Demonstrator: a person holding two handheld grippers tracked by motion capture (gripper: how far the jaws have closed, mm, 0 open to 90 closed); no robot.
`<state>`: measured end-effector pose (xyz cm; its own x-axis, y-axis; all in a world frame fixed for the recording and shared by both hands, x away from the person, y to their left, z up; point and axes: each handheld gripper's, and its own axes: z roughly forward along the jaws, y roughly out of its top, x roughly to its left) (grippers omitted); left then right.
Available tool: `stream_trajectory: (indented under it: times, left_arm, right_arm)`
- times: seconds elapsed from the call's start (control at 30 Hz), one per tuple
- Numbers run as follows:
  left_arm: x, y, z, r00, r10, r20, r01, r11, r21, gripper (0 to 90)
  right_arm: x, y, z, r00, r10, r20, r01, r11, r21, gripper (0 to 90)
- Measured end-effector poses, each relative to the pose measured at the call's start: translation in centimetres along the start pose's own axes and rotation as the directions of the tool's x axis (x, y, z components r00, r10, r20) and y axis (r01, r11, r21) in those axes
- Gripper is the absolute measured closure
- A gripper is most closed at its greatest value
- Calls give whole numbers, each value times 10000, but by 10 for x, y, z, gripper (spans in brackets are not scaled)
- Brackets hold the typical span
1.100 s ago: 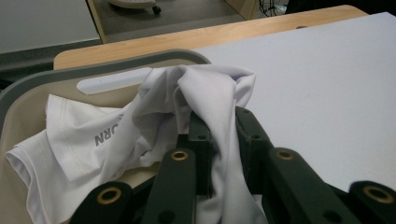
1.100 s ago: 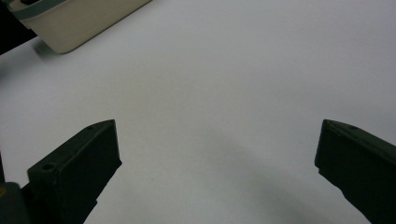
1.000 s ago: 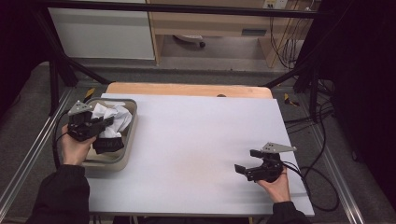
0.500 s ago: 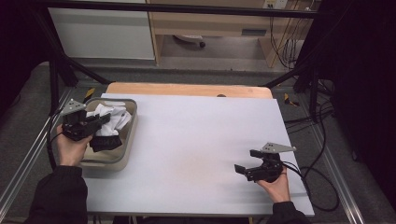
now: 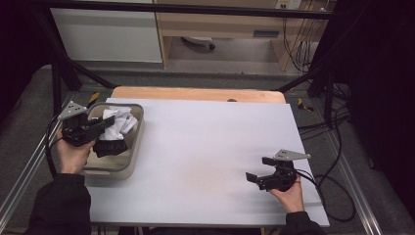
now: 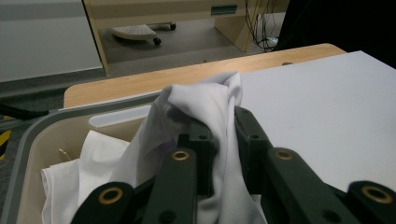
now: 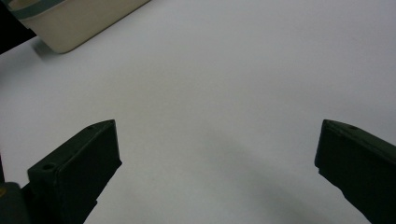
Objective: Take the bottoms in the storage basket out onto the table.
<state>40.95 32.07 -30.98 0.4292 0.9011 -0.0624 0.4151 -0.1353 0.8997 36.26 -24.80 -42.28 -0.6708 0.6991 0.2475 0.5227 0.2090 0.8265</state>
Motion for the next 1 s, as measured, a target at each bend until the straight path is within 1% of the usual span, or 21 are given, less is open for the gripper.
stream_trajectory:
  times: [0.37,0.57,0.87,1.0]
  left_arm:
    - [-10,9,-7,9998,120,187,-114,9994,-329,789]
    - [-14,13,-8,9995,224,211,-213,9986,-492,790]
    - [-19,18,-14,9994,254,246,-230,9956,-907,791]
    - [-20,19,-16,9995,205,251,-176,9939,-1091,791]
  right_arm:
    - [0,0,0,10000,3,-2,-3,10000,-2,7]
    - [0,0,0,10000,24,9,-24,10000,-28,7]
    - [0,0,0,10000,32,3,-32,10000,-19,7]
    - [0,0,0,10000,39,7,-39,10000,-25,7]
